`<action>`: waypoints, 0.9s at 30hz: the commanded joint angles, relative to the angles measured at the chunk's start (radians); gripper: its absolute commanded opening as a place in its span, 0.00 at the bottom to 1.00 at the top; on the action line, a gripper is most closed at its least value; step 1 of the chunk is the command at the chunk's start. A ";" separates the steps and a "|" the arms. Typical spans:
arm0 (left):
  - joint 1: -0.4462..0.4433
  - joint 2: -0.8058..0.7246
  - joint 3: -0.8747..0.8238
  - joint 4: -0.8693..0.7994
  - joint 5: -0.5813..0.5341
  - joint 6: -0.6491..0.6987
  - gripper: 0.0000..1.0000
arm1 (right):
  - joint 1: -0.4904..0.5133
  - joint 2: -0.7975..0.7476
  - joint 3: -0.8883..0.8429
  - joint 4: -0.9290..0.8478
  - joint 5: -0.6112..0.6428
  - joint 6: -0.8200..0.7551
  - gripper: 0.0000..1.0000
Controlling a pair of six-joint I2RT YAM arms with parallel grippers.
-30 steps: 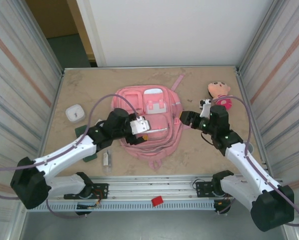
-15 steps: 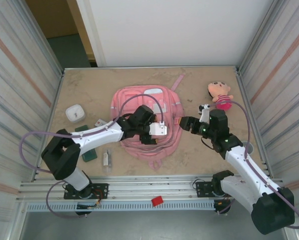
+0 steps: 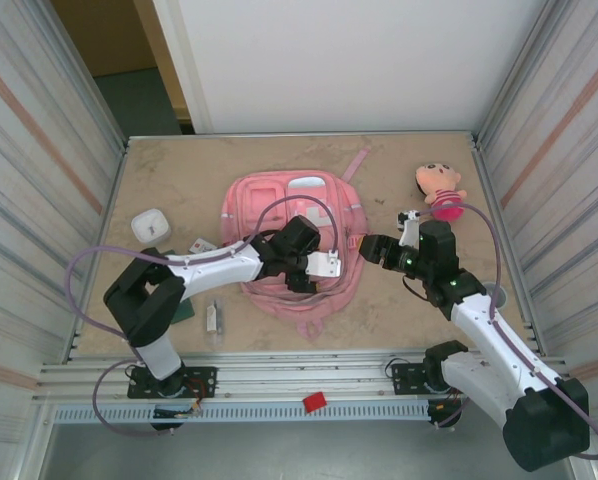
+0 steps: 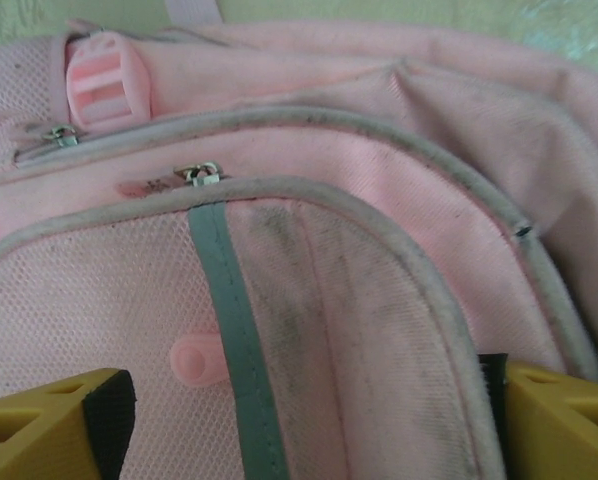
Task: Pack the student bag
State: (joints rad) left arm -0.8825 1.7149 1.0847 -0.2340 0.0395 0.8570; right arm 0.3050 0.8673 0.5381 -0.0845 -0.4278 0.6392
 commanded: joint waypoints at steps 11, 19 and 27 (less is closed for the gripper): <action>0.026 -0.211 -0.077 0.058 0.159 0.014 0.05 | -0.014 -0.034 -0.017 0.025 -0.035 -0.036 0.60; 0.177 -0.378 -0.080 -0.062 0.577 0.056 0.05 | -0.095 0.173 0.034 0.158 -0.175 -0.064 0.67; 0.238 -0.445 -0.077 -0.166 0.635 0.157 0.05 | -0.099 0.476 0.170 0.289 -0.388 -0.151 0.84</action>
State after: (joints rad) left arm -0.6548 1.3327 0.9913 -0.4343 0.5430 0.9546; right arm 0.2089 1.2812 0.6479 0.1162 -0.6876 0.5442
